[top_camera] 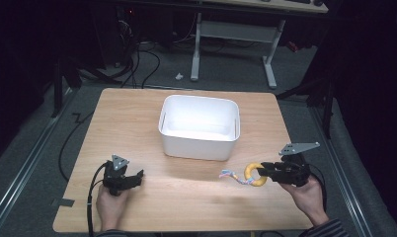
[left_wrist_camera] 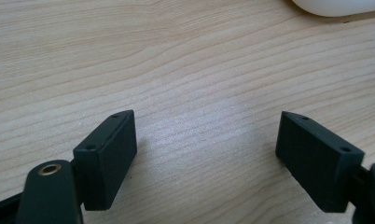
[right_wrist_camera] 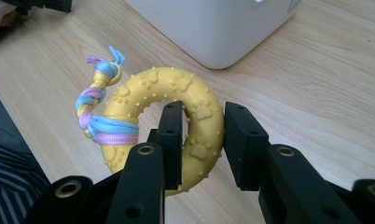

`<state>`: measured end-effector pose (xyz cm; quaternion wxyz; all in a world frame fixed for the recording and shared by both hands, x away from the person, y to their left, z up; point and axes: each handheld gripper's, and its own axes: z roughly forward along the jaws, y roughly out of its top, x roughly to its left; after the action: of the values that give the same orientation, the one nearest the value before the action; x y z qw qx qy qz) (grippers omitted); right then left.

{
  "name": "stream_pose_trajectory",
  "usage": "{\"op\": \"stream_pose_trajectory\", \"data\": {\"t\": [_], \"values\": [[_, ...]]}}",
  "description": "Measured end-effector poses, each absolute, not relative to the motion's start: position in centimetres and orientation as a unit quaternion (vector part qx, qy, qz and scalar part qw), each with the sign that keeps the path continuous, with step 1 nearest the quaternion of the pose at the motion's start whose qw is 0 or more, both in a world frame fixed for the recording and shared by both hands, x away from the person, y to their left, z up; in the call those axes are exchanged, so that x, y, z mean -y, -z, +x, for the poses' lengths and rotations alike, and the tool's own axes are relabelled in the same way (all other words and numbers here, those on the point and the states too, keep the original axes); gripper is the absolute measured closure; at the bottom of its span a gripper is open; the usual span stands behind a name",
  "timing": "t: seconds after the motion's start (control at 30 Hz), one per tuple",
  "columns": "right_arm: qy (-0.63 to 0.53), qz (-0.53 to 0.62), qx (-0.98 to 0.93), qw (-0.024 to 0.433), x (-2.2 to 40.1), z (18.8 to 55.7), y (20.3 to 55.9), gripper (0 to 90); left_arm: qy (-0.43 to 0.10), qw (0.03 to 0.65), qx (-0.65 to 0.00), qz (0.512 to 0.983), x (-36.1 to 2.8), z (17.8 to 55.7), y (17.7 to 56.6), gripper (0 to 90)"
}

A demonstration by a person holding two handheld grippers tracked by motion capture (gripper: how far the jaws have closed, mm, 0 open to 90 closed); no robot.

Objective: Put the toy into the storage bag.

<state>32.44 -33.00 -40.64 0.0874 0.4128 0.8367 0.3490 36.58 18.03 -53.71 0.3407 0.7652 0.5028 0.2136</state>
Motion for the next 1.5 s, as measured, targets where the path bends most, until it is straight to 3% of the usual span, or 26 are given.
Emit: {"op": "stream_pose_trajectory", "data": {"t": [1.5], "values": [[-0.360, 0.370, -0.848, 0.119, 30.1, 37.3, 32.9, 69.5, -0.214, 0.341, -0.503, 0.765, -18.0, 36.6, 53.7, 20.9]]}}
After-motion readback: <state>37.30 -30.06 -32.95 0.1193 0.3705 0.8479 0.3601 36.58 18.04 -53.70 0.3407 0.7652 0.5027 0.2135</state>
